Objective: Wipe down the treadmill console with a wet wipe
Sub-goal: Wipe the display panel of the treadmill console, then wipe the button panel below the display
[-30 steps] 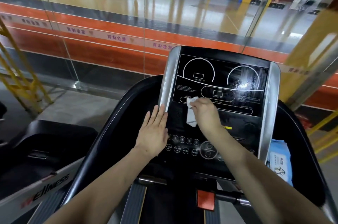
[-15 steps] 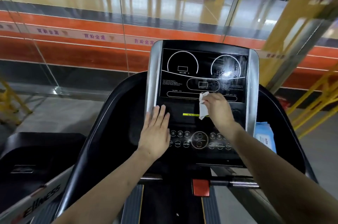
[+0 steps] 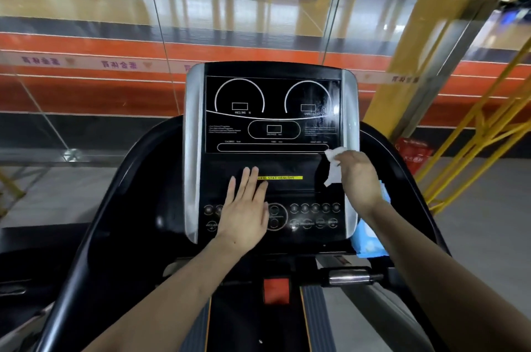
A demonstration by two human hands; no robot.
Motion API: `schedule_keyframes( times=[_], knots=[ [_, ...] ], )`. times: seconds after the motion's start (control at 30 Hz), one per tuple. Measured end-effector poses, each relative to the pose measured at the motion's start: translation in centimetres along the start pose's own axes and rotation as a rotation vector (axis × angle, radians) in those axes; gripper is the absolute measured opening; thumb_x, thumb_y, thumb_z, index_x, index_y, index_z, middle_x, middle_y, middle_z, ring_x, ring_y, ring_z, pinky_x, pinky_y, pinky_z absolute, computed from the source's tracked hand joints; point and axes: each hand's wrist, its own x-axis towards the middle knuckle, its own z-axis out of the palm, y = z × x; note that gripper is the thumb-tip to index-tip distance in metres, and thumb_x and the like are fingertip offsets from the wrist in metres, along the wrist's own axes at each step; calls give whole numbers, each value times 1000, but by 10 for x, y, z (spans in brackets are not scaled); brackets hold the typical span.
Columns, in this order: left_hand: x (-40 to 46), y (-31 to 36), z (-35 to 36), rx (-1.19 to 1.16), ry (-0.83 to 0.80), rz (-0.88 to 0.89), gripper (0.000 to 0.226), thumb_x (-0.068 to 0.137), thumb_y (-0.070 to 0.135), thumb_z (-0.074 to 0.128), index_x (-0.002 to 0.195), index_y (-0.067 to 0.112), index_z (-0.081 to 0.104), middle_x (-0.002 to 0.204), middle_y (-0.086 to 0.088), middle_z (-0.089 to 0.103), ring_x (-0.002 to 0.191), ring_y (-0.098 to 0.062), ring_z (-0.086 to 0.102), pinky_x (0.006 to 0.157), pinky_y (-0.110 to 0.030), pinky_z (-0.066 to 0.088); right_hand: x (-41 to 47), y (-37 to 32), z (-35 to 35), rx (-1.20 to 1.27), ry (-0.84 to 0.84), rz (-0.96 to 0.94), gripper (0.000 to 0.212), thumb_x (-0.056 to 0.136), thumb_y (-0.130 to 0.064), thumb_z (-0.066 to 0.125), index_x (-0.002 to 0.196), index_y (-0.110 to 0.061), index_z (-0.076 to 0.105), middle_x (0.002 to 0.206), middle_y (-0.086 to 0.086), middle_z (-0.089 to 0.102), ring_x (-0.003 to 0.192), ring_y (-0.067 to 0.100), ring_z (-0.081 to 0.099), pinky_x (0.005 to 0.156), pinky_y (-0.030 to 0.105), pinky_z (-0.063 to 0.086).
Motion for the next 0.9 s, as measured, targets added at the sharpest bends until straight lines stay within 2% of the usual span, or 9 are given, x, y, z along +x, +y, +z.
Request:
schedule_keyframes(
  times=[0.07, 0.17, 0.3, 0.5, 0.6, 0.67, 0.8, 0.9],
  knots=[
    [3, 12, 5, -12, 5, 16, 58, 106, 34, 27, 159, 14, 31, 173, -12, 2, 159, -26, -12, 129, -52, 3, -14, 7, 3, -37, 50, 27, 38, 81, 20, 62, 108, -4, 73, 103, 10, 70, 97, 30, 63, 88, 27, 47],
    [3, 27, 13, -25, 22, 18, 56, 105, 33, 28, 157, 14, 35, 173, -12, 6, 160, -27, -10, 129, -53, 6, -32, 19, 6, -18, 96, 50, 35, 83, 20, 62, 106, -3, 74, 100, 10, 71, 94, 32, 63, 83, 36, 54],
    [-5, 40, 28, -4, 3, 18, 58, 103, 36, 24, 156, 14, 38, 172, -13, 12, 160, -27, -7, 129, -53, 9, -39, 24, 3, -33, 169, -33, 30, 85, 15, 64, 101, -7, 75, 94, 5, 70, 91, 29, 57, 84, 37, 51],
    [-10, 47, 38, 41, -4, 8, 65, 103, 38, 16, 160, 10, 31, 173, -9, 11, 160, -24, -5, 129, -52, 7, -41, 19, 22, 20, 47, -47, 36, 84, 17, 64, 115, 1, 71, 111, 9, 64, 102, 29, 58, 87, 41, 56],
    [-13, 47, 41, 56, 4, 8, 65, 104, 38, 18, 162, 10, 25, 173, -7, 7, 160, -23, -5, 129, -53, 5, -50, 18, 22, -2, 35, -100, 29, 91, 1, 68, 120, 1, 69, 113, 10, 62, 102, 29, 59, 88, 37, 56],
    [-14, 48, 43, 65, 8, 10, 65, 104, 38, 19, 163, 10, 21, 173, -6, 5, 160, -24, -6, 129, -53, 5, -61, 24, 23, -15, 22, -121, 32, 90, -4, 72, 121, 1, 68, 115, 10, 61, 103, 30, 60, 88, 38, 56],
    [-12, 51, 48, 71, 15, 15, 66, 104, 38, 17, 164, 11, 16, 173, -5, 4, 160, -24, -6, 129, -53, 6, -96, 34, 30, -49, -35, -112, 43, 79, 13, 74, 119, -3, 70, 110, 7, 62, 99, 26, 58, 70, 38, 58],
    [-10, 55, 50, 55, 22, -4, 66, 104, 38, 17, 164, 11, 15, 173, -3, 5, 160, -23, -5, 129, -53, 4, -98, 38, 29, -36, -38, -108, 48, 74, 18, 71, 117, -4, 71, 104, 8, 64, 94, 29, 59, 67, 40, 57]
  ],
)
